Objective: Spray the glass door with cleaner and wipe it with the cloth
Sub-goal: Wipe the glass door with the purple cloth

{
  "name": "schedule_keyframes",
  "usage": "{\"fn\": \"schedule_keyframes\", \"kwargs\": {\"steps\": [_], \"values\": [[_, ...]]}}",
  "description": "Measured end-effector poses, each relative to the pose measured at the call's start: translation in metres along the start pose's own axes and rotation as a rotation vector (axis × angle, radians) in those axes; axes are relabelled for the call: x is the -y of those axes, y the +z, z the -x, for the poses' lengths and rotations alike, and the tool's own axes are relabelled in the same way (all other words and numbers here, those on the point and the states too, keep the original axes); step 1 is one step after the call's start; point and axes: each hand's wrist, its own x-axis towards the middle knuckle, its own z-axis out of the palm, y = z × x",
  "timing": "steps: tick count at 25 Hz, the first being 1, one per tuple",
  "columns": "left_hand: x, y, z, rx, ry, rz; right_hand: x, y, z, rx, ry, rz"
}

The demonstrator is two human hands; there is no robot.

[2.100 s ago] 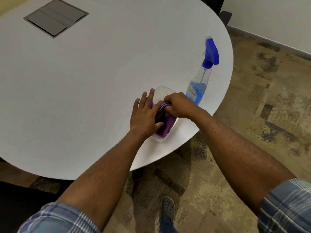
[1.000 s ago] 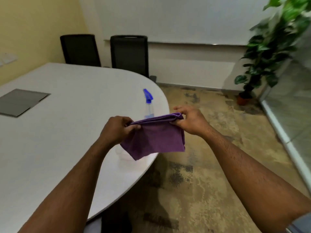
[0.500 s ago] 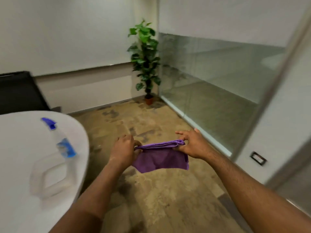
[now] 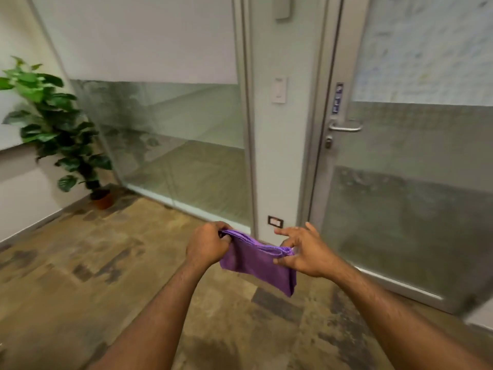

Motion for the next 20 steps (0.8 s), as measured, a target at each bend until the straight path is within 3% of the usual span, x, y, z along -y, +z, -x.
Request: {"fn": "schedule_keyframes", "kwargs": {"steps": [3,8,10,13,15,18,20], "values": [[-0.079,0.049,-0.022,0.068,0.058,0.285,-0.056,-0.020,0.031,-0.012,0.027,0.002],[-0.206,0.132,-0.057,0.140,0.047,0.503,-0.155,-0.054,0.068,-0.125,0.111,0.075],[-0.241,0.160,-0.068,0.141,0.055,0.510,-0.179,-0.066,0.079,-0.146,0.110,0.111],[-0.292,0.197,-0.079,0.146,0.145,0.387,-0.212,-0.080,0.094,-0.041,0.115,0.058],[-0.323,0.213,-0.088,0.214,0.236,0.307,-0.239,-0.095,0.098,-0.085,0.261,-0.224],[-0.364,0.231,-0.109,0.367,0.313,0.231,-0.311,-0.112,0.097,-0.486,0.664,-0.578],[-0.389,0.239,-0.128,0.479,0.381,0.205,-0.352,-0.121,0.103,-0.338,0.858,-0.646]]}}
